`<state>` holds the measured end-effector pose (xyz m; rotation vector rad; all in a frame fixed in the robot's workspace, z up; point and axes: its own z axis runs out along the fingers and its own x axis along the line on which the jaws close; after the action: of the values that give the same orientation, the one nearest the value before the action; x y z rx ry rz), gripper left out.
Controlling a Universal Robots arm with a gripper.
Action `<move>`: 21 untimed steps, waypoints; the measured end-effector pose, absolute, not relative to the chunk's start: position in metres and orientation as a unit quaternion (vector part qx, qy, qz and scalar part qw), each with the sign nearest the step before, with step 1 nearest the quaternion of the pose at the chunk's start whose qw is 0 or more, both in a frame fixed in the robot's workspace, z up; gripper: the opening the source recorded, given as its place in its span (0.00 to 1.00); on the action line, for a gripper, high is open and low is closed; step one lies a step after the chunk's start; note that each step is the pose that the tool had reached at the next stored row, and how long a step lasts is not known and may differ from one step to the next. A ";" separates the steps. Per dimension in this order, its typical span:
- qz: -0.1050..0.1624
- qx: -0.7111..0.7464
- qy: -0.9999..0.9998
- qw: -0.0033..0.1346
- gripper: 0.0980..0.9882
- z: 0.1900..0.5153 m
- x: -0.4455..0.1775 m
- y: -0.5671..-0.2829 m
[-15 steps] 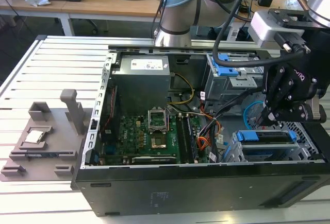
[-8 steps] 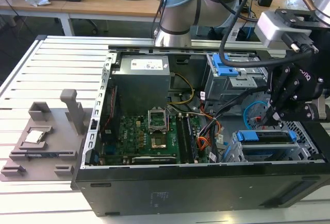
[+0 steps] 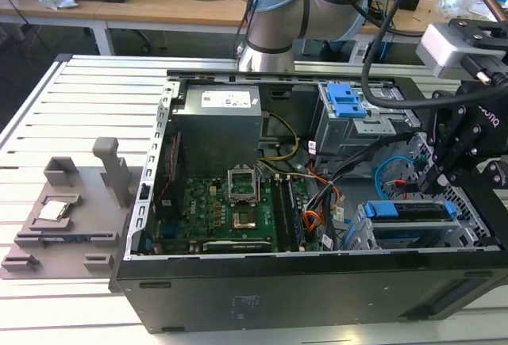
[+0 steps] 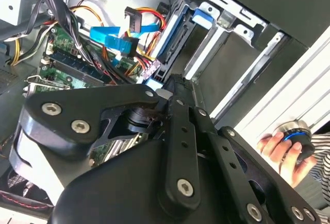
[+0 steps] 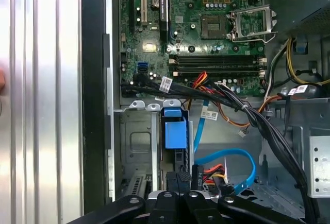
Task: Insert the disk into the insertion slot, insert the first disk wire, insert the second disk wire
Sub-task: 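Insert the disk into the insertion slot, then insert the first disk wire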
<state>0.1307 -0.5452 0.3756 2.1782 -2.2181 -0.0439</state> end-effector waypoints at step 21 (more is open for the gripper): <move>-0.015 0.700 -0.713 0.017 0.22 0.372 0.135 -0.545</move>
<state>0.1349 -0.5452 0.3719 2.1775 -2.2174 -0.0461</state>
